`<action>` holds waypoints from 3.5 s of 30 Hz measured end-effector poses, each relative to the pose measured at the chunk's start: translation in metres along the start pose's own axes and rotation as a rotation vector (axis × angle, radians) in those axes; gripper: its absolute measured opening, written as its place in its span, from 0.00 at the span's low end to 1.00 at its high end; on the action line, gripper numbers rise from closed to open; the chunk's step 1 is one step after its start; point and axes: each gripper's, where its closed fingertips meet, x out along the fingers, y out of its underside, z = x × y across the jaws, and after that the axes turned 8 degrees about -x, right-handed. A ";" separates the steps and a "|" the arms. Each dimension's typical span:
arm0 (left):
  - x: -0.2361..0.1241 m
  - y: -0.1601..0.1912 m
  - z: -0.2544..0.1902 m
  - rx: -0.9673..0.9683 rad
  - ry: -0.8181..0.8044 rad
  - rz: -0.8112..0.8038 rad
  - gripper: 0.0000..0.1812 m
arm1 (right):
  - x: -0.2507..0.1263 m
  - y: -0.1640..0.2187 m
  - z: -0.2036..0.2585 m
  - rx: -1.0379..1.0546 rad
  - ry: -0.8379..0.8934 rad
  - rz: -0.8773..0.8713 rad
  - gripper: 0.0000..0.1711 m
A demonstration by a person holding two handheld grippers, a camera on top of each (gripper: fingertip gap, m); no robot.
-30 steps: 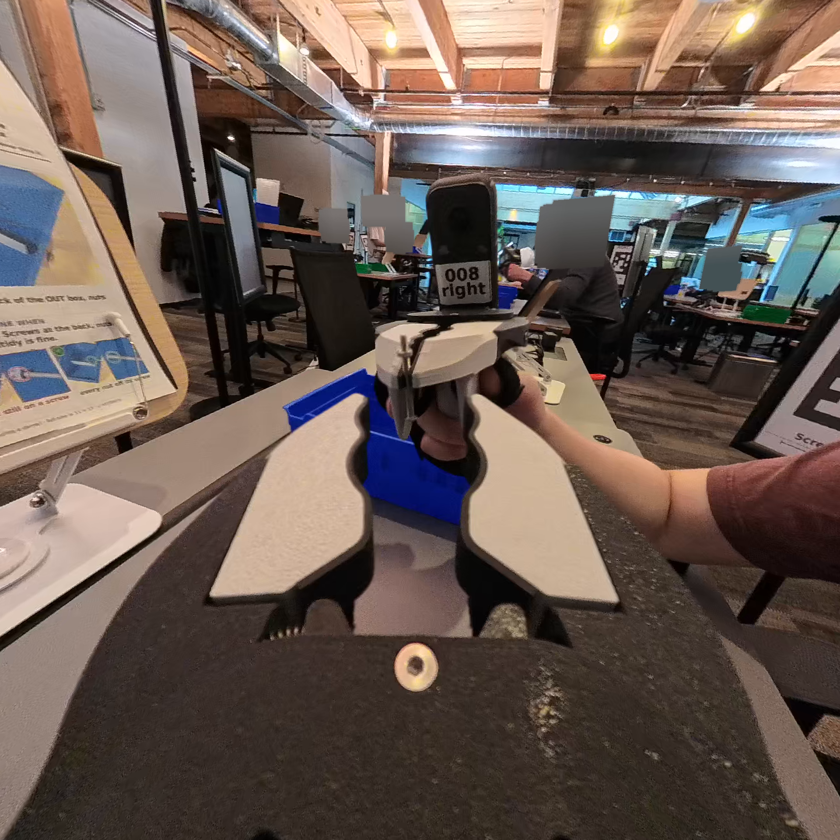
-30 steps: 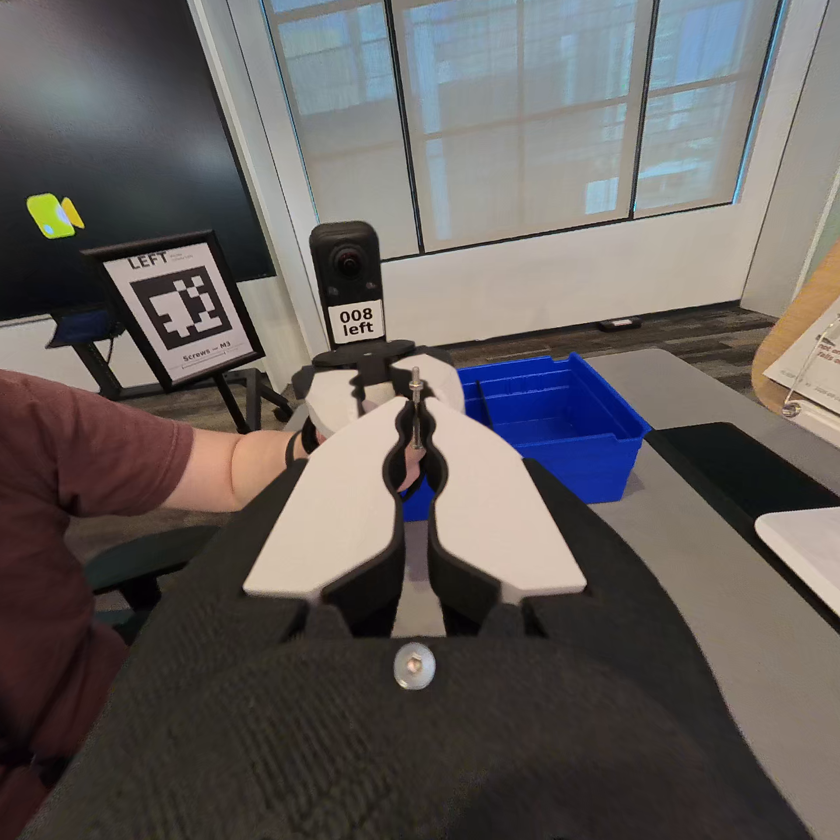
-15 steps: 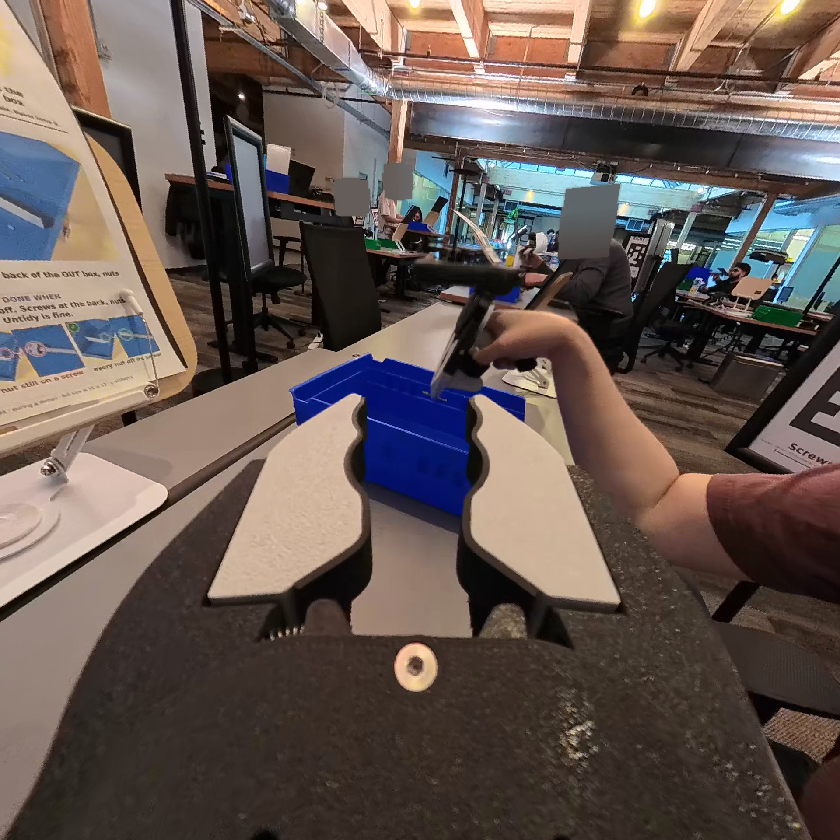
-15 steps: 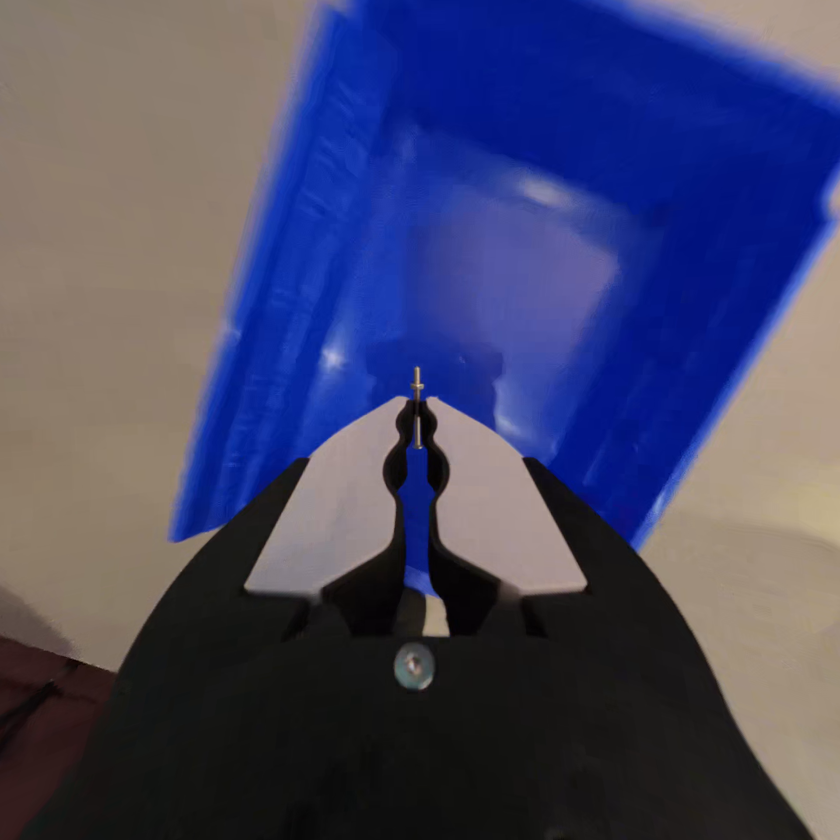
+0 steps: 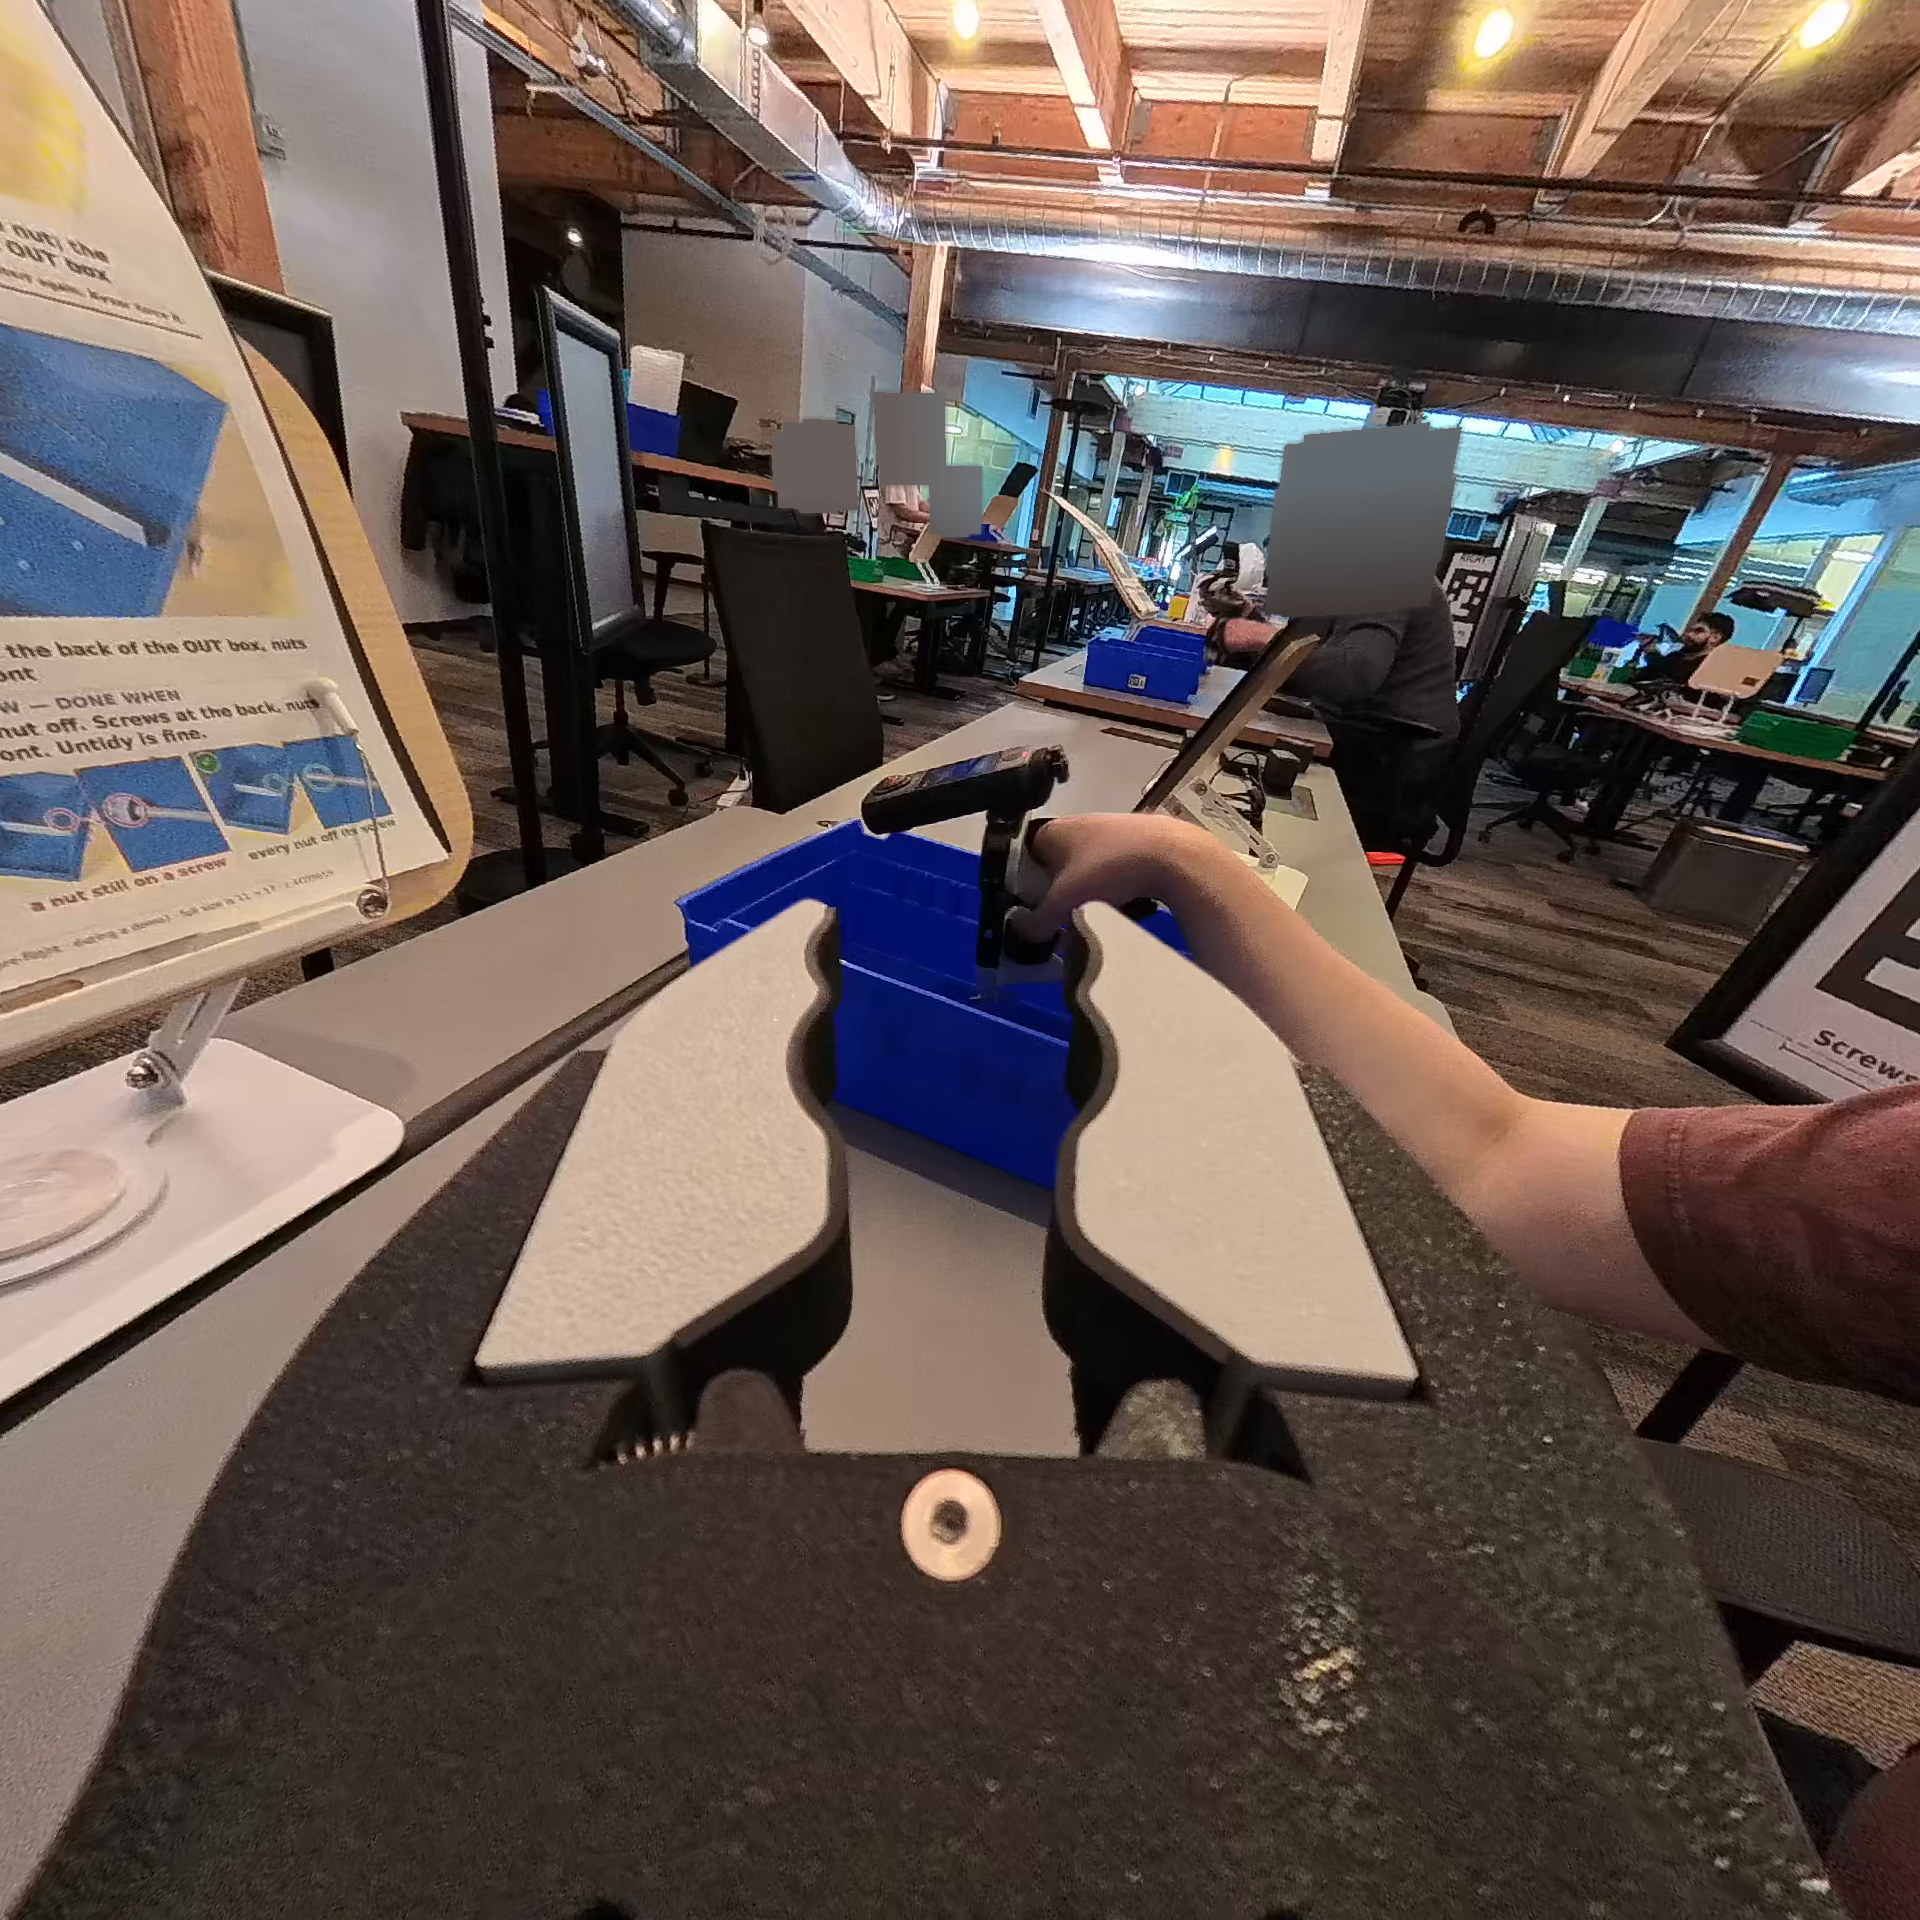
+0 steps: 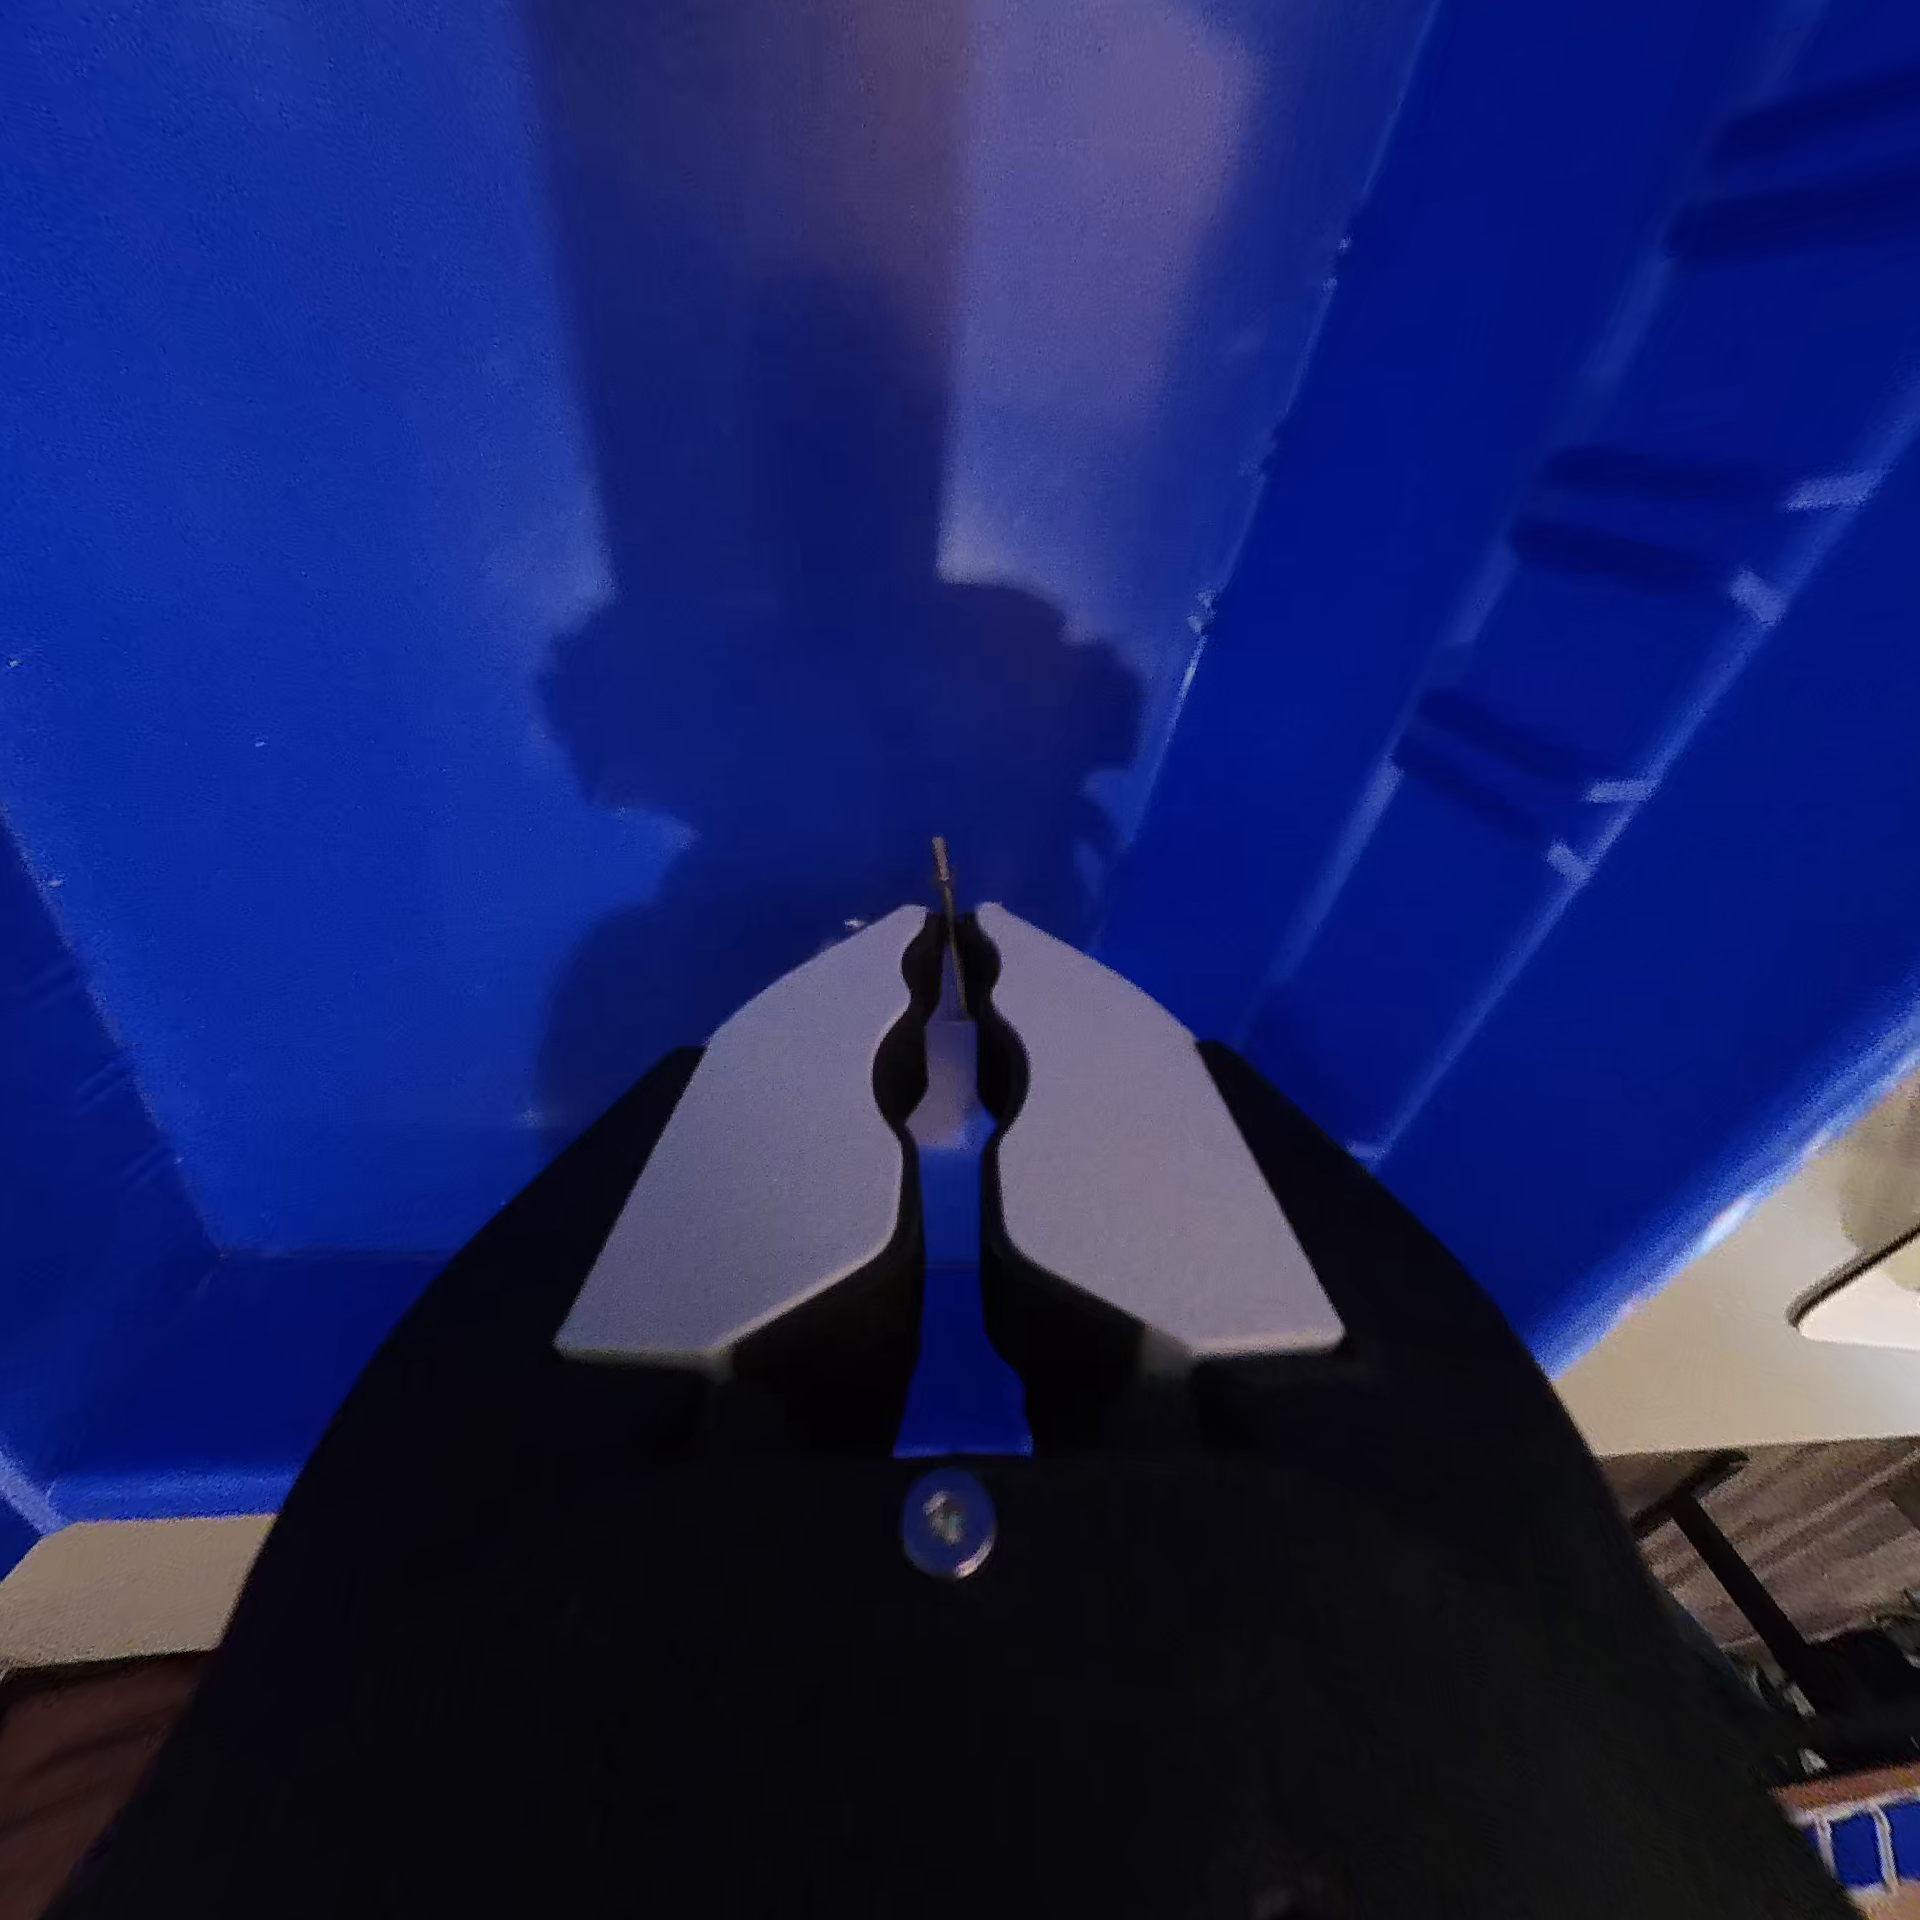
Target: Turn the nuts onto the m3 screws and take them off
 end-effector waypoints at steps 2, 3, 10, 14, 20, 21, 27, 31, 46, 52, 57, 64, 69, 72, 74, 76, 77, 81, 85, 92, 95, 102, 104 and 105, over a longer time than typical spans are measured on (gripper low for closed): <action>-0.003 -0.003 0.001 -0.003 -0.009 0.000 0.23 | -0.003 -0.002 0.000 0.003 -0.009 -0.011 0.05; -0.004 -0.004 0.001 -0.007 -0.007 0.015 0.23 | -0.005 -0.003 0.000 -0.005 -0.003 -0.020 0.07; -0.042 -0.012 0.005 0.039 -0.107 0.261 0.23 | -0.048 -0.018 0.004 -0.049 0.037 -0.195 0.13; -0.090 -0.036 0.021 0.096 -0.303 0.285 0.22 | -0.101 -0.038 0.024 -0.123 0.049 -0.435 0.13; -0.155 -0.047 0.047 0.146 -0.597 0.360 0.18 | -0.172 -0.066 0.073 -0.277 0.043 -0.777 0.13; -0.164 -0.043 0.051 0.151 -0.646 0.399 0.18 | -0.178 -0.068 0.080 -0.301 0.050 -0.807 0.13; -0.186 -0.017 0.069 0.131 -0.748 0.568 0.16 | -0.185 -0.080 0.112 -0.429 0.087 -0.854 0.13; -0.188 -0.005 0.070 0.087 -0.721 0.621 0.14 | -0.176 -0.086 0.127 -0.488 0.100 -0.828 0.13; -0.215 0.024 0.083 -0.001 -0.873 0.801 0.12 | -0.176 -0.114 0.159 -0.598 0.108 -0.936 0.13; -0.221 0.034 0.101 -0.052 -0.907 0.847 0.11 | -0.155 -0.128 0.153 -0.609 0.182 -0.884 0.13; -0.214 0.041 0.111 -0.094 -0.866 0.840 0.07 | -0.161 -0.133 0.160 -0.628 0.207 -0.939 0.13; -0.216 0.052 0.117 -0.149 -0.811 0.870 0.06 | -0.183 -0.130 0.179 -0.644 0.141 -1.049 0.13; -0.219 0.054 0.119 -0.164 -0.810 0.880 0.07 | -0.181 -0.129 0.187 -0.681 0.121 -1.045 0.13; -0.215 0.059 0.114 -0.174 -0.758 0.896 0.06 | -0.181 -0.127 0.188 -0.716 0.150 -1.033 0.13; -0.209 0.067 0.110 -0.215 -0.698 0.910 0.06 | -0.184 -0.124 0.191 -0.742 0.152 -1.035 0.13; -0.209 0.078 0.109 -0.299 -0.679 0.980 0.05 | -0.187 -0.124 0.195 -0.756 0.133 -1.043 0.13; -0.213 0.085 0.108 -0.330 -0.682 1.052 0.04 | -0.189 -0.123 0.197 -0.766 0.127 -1.050 0.13; -0.231 0.105 0.101 -0.365 -0.607 1.254 0.02 | -0.186 -0.122 0.199 -0.781 0.110 -1.050 0.13; -0.263 0.119 0.109 -0.436 -0.703 1.368 0.02 | -0.181 -0.124 0.200 -0.785 0.121 -1.026 0.14; -0.282 0.136 0.117 -0.194 -0.577 1.569 0.04 | -0.197 -0.118 0.206 -0.782 0.077 -1.091 0.14; -0.280 0.144 0.115 0.026 -0.337 1.653 0.03 | -0.202 -0.116 0.206 -0.778 0.046 -1.118 0.14; -0.307 0.176 0.106 0.178 0.075 1.827 0.05 | -0.199 -0.116 0.213 -0.808 0.025 -1.120 0.14; -0.312 0.182 0.112 0.198 0.096 1.858 0.10 | -0.197 -0.116 0.214 -0.819 0.035 -1.115 0.14; -0.313 0.185 0.111 0.180 0.109 1.869 0.10 | -0.197 -0.116 0.215 -0.823 0.042 -1.113 0.15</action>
